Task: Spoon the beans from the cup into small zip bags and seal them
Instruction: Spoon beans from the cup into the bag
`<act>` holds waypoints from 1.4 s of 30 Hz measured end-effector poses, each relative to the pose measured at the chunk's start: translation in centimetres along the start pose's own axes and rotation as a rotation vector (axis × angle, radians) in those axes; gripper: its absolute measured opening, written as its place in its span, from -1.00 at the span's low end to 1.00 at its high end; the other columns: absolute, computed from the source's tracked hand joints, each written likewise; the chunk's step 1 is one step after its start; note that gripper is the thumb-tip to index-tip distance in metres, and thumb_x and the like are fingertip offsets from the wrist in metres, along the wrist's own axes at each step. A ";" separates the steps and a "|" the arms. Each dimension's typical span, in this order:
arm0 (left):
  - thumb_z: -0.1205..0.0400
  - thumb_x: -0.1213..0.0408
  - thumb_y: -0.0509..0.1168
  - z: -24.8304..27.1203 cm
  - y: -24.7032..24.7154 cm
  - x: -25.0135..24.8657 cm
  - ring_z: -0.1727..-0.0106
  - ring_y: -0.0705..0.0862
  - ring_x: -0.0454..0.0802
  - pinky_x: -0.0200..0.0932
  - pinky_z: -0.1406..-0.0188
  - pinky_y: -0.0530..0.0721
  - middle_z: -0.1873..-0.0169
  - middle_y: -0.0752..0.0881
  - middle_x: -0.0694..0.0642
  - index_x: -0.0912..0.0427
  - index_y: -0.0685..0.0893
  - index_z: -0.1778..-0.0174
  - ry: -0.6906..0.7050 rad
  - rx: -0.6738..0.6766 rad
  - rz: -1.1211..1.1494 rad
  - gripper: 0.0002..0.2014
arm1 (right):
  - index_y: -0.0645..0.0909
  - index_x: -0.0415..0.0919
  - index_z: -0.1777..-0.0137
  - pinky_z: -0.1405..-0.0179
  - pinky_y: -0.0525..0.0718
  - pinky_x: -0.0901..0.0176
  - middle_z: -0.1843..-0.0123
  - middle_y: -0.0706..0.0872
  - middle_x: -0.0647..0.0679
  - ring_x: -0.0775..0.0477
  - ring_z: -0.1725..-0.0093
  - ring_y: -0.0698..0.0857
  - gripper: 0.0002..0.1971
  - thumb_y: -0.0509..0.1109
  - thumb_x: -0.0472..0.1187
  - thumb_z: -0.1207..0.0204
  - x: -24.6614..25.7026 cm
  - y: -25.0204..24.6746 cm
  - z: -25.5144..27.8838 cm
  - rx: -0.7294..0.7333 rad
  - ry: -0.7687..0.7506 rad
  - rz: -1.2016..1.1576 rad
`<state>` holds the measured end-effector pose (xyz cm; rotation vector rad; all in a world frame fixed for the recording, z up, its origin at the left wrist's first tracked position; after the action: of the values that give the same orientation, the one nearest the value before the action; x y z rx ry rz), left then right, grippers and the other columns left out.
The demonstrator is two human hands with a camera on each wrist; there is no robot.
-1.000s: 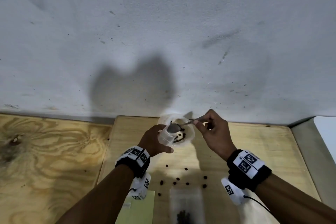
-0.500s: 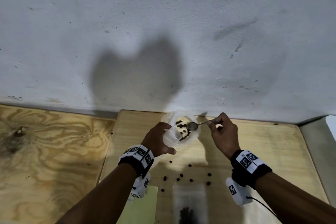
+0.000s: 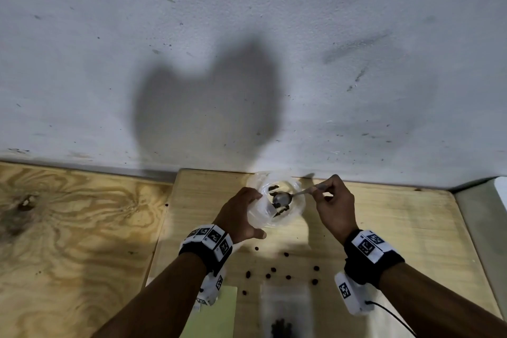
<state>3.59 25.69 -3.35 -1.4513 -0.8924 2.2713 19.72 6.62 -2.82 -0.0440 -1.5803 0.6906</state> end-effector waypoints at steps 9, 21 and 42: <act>-0.09 0.06 0.74 -0.1 0.6 -0.5 -0.27 0.53 -0.12 -0.29 -0.21 0.47 -0.35 0.48 -0.09 0.11 0.48 -0.43 0.021 -0.007 0.027 -0.02 | 0.55 -0.02 0.33 0.26 0.65 0.03 0.31 0.77 -0.04 -0.13 0.27 0.72 -0.76 0.59 -0.20 -0.36 -2.3 2.0 0.5 -0.068 0.425 -0.135; -0.12 0.11 0.74 -0.6 -1.2 -0.8 -0.27 0.55 -0.06 -0.24 -0.19 0.50 -0.34 0.52 -0.05 0.08 0.44 -0.46 -0.131 -0.009 0.066 -0.01 | 0.52 -0.15 0.21 0.59 0.25 0.25 0.13 0.82 -0.31 0.00 0.57 0.34 -0.80 0.48 -0.37 -0.50 0.5 -1.9 -1.0 -0.085 0.602 -0.345; -0.09 0.10 0.75 -0.8 -0.6 -0.4 -0.25 0.59 -0.06 -0.29 0.01 0.55 -0.27 0.60 -0.05 -0.01 0.49 -0.42 -0.260 0.026 0.255 -0.04 | 0.45 -0.04 0.35 0.30 0.56 0.04 0.35 0.74 0.04 -0.12 0.30 0.70 -0.61 0.58 -0.42 -0.44 5.0 -3.3 -0.3 -0.106 -0.007 -0.207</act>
<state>4.42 26.22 -2.96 -1.3460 -0.7805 2.6964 20.45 6.16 3.14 0.0434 -1.6008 0.4456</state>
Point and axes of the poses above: each hand's wrist, its own z-axis away from the middle knuckle, its own y-axis out of the palm, x = y × z, the point moved 1 cm from there along -z, towards the middle knuckle
